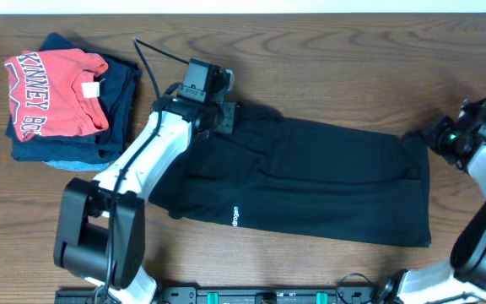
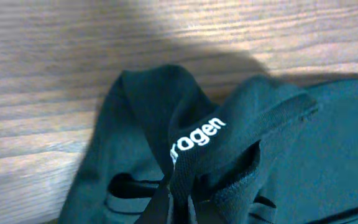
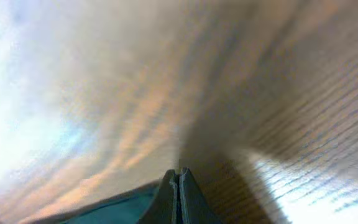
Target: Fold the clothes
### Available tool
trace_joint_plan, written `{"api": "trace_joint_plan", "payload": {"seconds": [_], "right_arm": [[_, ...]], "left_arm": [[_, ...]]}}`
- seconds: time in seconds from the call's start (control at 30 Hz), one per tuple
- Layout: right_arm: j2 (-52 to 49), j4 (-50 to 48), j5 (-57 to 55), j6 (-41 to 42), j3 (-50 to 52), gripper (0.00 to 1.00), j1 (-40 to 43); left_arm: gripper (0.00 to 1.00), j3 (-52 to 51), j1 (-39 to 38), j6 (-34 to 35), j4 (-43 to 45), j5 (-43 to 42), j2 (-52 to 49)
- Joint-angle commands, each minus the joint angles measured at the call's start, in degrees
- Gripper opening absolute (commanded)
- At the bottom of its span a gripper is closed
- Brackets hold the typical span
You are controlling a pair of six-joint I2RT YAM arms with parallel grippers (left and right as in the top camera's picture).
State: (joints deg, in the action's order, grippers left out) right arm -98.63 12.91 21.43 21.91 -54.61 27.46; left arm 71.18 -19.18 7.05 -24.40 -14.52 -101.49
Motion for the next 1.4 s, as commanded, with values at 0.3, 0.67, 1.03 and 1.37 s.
{"api": "trace_joint_plan", "payload": {"seconds": [0.3, 0.67, 1.03, 1.37], "right_arm": [[6.6, 10.8, -1.66, 0.72, -0.11, 0.01, 0.92], [17.38, 26.34, -1.57, 0.7, -0.11, 0.01, 7.74], [18.8, 37.64, -11.06, 0.09, 0.02, 0.01, 7.72], [18.8, 38.07, -11.43, 0.04, 0.02, 0.39, 7.72]], "left_arm": [[0.06, 0.44, 0.24, -1.05, -8.41, 2.16, 4.22], [0.06, 0.42, 1.79, -1.03, -25.51, 3.67, 8.72], [0.06, -2.64, 1.86, -1.03, -33.11, 3.67, 8.92], [0.25, -3.17, 1.86, -1.03, -43.34, 3.65, 8.92]]}}
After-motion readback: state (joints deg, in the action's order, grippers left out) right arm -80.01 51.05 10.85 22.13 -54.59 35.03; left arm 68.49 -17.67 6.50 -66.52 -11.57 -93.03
